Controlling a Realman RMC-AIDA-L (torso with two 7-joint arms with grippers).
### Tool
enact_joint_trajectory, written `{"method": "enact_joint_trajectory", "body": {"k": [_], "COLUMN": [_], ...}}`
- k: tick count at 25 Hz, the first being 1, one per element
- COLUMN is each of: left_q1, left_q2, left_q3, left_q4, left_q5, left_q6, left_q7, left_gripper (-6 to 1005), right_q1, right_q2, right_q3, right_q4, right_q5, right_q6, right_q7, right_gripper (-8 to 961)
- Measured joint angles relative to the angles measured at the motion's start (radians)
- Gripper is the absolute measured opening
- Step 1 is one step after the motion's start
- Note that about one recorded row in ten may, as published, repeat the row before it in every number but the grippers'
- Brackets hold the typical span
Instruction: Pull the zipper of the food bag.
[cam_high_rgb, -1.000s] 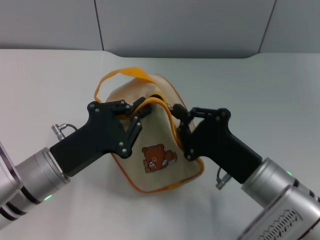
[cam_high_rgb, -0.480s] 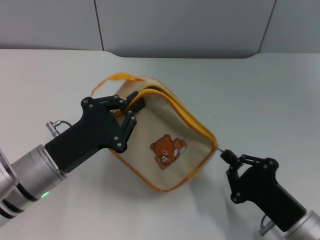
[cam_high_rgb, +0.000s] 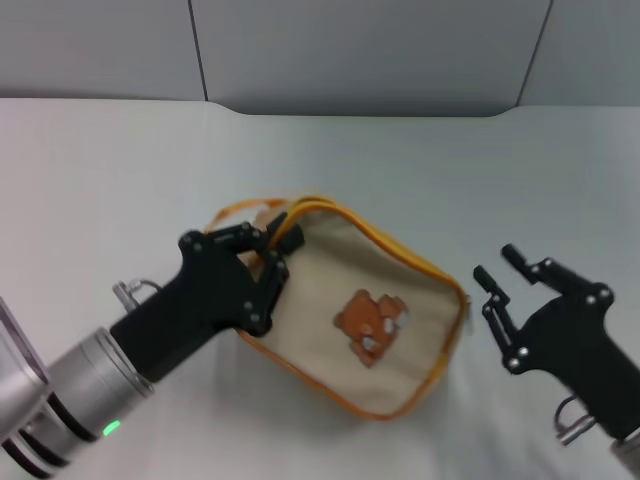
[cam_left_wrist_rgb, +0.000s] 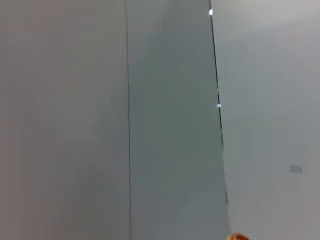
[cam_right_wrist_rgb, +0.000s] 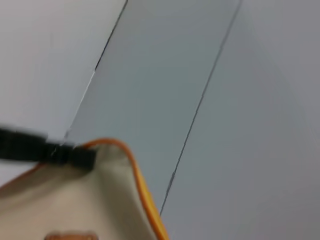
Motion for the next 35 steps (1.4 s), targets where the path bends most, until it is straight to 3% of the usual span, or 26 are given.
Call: {"method": "enact_joint_trajectory", "body": {"k": [2, 3, 7, 12, 14, 19, 21, 24, 35], "left_q1": [0.006, 0.006, 0.029, 0.038, 0.041, 0.085, 0.104, 0.113, 0.118], "left_q2": [0.002, 0.002, 0.009, 0.010, 0.010, 0.011, 0.011, 0.012, 0.011], "left_q3": [0.008, 0.008, 0.030, 0.115, 0.176, 0.323, 0.367, 0.397, 0.441], "left_q4": [-0.016, -0.016, 0.049, 0.195, 0.277, 0.464, 0.516, 0.547, 0.564], "left_q5": [0.002, 0.002, 0.011, 0.065, 0.092, 0.111, 0.112, 0.112, 0.112], "left_q6": [-0.009, -0.009, 0.034, 0.100, 0.135, 0.204, 0.216, 0.222, 0.224], "left_q7": [-0.025, -0.025, -0.112, -0.261, -0.338, -0.473, -0.504, -0.529, -0.541], "left_gripper": [151, 152, 160, 343, 423, 633, 710, 826, 832], "right_q1": [0.009, 0.009, 0.037, 0.073, 0.078, 0.124, 0.149, 0.180, 0.196], "right_q2": [0.000, 0.000, -0.001, -0.005, -0.008, -0.045, -0.061, -0.067, -0.053], "right_q3": [-0.021, -0.021, -0.072, -0.179, -0.200, -0.278, -0.306, -0.334, -0.353], "right_q4": [-0.127, -0.127, -0.333, -0.547, -0.574, -0.649, -0.652, -0.655, -0.677], "right_q5": [-0.020, -0.020, -0.090, -0.201, -0.217, -0.304, -0.350, -0.418, -0.470], "right_q6": [-0.041, -0.041, -0.087, -0.153, -0.164, -0.229, -0.269, -0.304, -0.302], "right_q7": [0.276, 0.276, 0.693, 1.033, 1.068, 1.212, 1.236, 1.253, 1.281], "right_gripper": [204, 244, 402, 569, 633, 815, 815, 815, 814]}}
